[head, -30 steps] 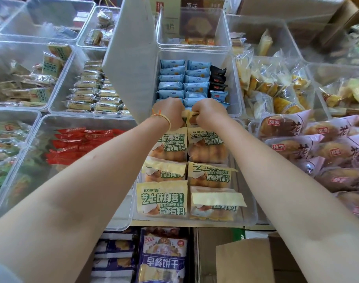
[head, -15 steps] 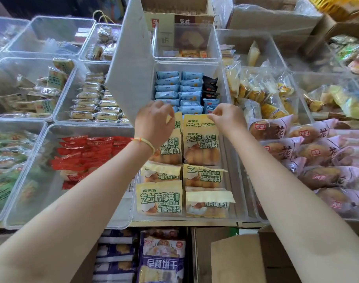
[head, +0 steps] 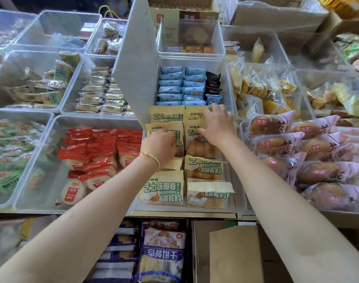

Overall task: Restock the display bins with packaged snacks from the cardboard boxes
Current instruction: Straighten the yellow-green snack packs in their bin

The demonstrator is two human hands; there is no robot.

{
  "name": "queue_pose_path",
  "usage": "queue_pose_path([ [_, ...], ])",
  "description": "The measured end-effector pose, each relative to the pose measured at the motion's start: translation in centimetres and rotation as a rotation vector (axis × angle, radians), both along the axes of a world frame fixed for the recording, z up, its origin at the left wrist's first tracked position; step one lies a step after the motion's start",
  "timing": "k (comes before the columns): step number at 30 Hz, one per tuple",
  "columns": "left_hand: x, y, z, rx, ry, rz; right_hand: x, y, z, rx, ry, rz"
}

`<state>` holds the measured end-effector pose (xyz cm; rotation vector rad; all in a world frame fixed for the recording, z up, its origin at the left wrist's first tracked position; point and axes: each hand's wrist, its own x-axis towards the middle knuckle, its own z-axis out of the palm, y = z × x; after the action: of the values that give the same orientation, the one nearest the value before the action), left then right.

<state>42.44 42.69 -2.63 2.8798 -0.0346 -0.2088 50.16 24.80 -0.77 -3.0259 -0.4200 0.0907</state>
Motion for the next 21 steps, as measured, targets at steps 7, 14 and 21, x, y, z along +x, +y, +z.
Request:
queue_pose_path([
  [7, 0.8, 0.0, 0.0, -0.030, 0.112, -0.015, -2.5, -0.6, 0.1, 0.327, -0.039, 0.022],
  [14, -0.1, -1.0, 0.2, -0.215, 0.102, 0.006, -3.9, -2.5, 0.3, 0.647, 0.126, -0.081],
  [21, 0.7, -2.1, 0.4, -0.306, 0.174, 0.145, -3.5, -4.0, -0.5, 0.768, 0.146, -0.327],
])
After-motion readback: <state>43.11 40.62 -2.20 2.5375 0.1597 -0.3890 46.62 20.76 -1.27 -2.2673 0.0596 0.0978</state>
